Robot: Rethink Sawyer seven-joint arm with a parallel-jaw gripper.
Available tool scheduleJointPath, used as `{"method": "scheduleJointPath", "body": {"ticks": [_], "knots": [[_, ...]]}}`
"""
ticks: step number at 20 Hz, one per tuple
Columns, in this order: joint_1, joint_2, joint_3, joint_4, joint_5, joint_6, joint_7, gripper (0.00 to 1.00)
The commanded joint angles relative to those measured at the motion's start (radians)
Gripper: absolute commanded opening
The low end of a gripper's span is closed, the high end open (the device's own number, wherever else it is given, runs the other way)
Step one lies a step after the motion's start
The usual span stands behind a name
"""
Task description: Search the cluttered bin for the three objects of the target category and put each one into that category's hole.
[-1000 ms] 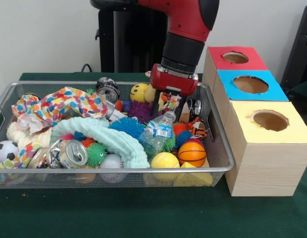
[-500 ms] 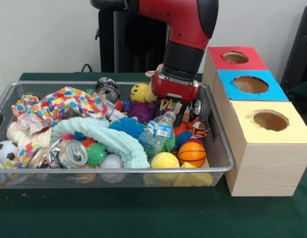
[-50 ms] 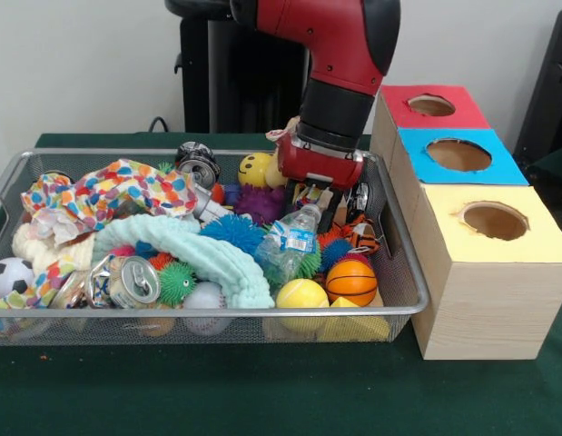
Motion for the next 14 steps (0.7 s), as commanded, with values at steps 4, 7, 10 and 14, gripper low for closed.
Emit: {"method": "scheduleJointPath", "body": {"ticks": [4, 7, 10, 14], "knots": [[0.082, 0.019, -0.076, -0.095, 0.032, 0.005, 0.121, 1.0], [0.104, 0.016, -0.11, -0.118, 0.022, 0.022, 0.101, 1.0], [0.106, 0.004, -0.117, -0.129, 0.008, 0.029, 0.098, 1.0], [0.085, -0.015, -0.095, -0.144, -0.008, 0.045, 0.102, 1.0]]}}
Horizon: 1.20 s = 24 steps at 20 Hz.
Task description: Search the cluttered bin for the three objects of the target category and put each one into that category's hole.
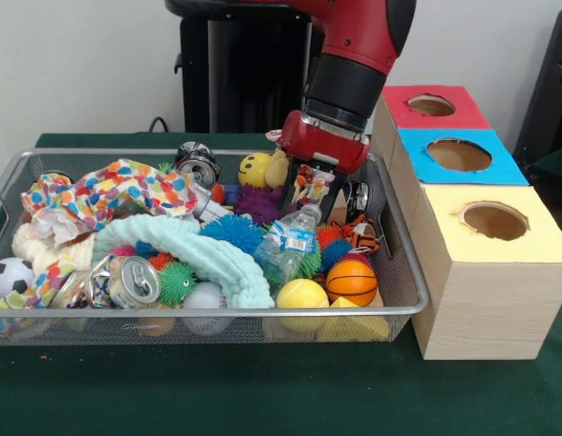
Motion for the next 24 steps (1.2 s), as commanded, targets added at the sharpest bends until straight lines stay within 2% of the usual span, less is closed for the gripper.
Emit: {"method": "scheduleJointPath", "body": {"ticks": [1, 3, 7, 13, 19, 24], "knots": [[-0.038, -0.023, 0.037, -0.113, -0.014, 0.054, 0.105, 1.0], [-0.068, -0.049, 0.064, -0.108, -0.022, 0.064, 0.113, 1.0], [-0.072, -0.085, 0.054, -0.133, -0.047, 0.136, 0.06, 1.0], [-0.04, -0.076, 0.016, -0.159, -0.078, 0.079, 0.048, 1.0], [-0.011, -0.087, -0.006, -0.178, -0.064, 0.115, 0.063, 1.0], [-0.025, -0.075, 0.009, -0.158, -0.078, 0.055, 0.092, 1.0]]}}
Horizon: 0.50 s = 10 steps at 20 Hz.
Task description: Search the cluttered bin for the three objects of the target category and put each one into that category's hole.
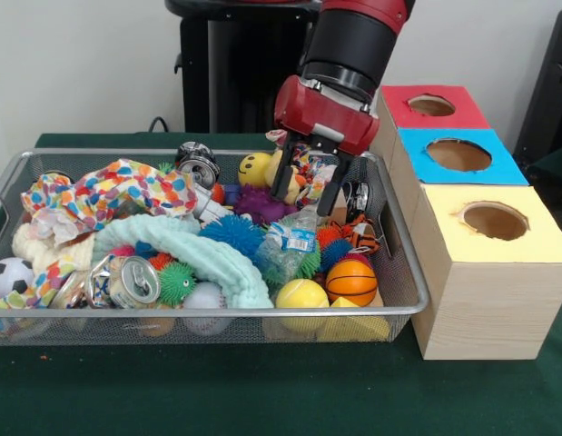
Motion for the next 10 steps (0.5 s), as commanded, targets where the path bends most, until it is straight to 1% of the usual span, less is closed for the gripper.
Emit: {"method": "scheduleJointPath", "body": {"ticks": [1, 2, 5, 10], "knots": [[-0.014, 0.021, 0.053, -0.047, -0.047, 0.045, 0.096, 1.0], [-0.016, 0.022, 0.055, -0.045, -0.047, 0.041, 0.1, 1.0], [-0.04, 0.027, 0.094, -0.03, -0.033, 0.047, 0.13, 1.0], [-0.056, 0.051, 0.106, -0.029, -0.047, 0.041, 0.123, 1.0]]}}
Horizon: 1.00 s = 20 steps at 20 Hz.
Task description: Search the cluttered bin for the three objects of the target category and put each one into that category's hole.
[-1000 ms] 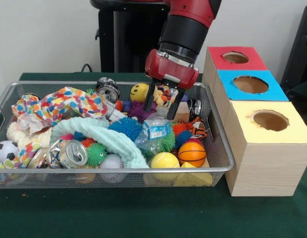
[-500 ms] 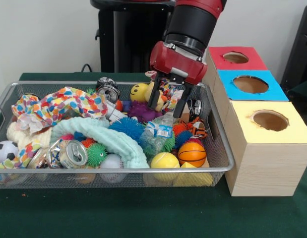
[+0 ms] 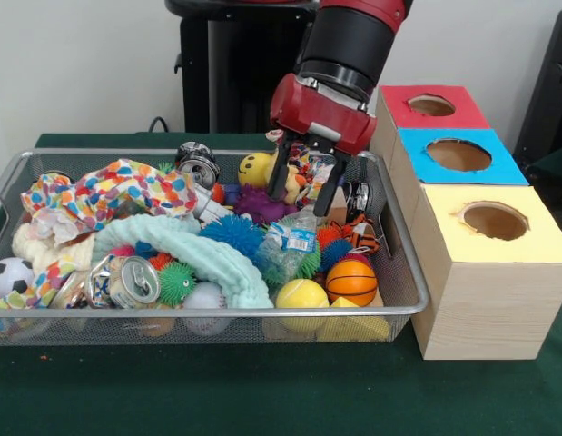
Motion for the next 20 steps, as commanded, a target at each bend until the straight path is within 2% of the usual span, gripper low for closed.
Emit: {"method": "scheduleJointPath", "body": {"ticks": [1, 7, 16, 20], "knots": [[-0.054, 0.058, 0.11, -0.022, -0.052, 0.037, 0.121, 1.0], [-0.07, 0.112, 0.119, -0.025, -0.054, -0.037, 0.141, 1.0], [-0.072, 0.142, 0.151, -0.014, -0.006, -0.077, 0.199, 1.0], [-0.076, 0.126, 0.164, 0.006, -0.002, -0.064, 0.212, 1.0]]}}
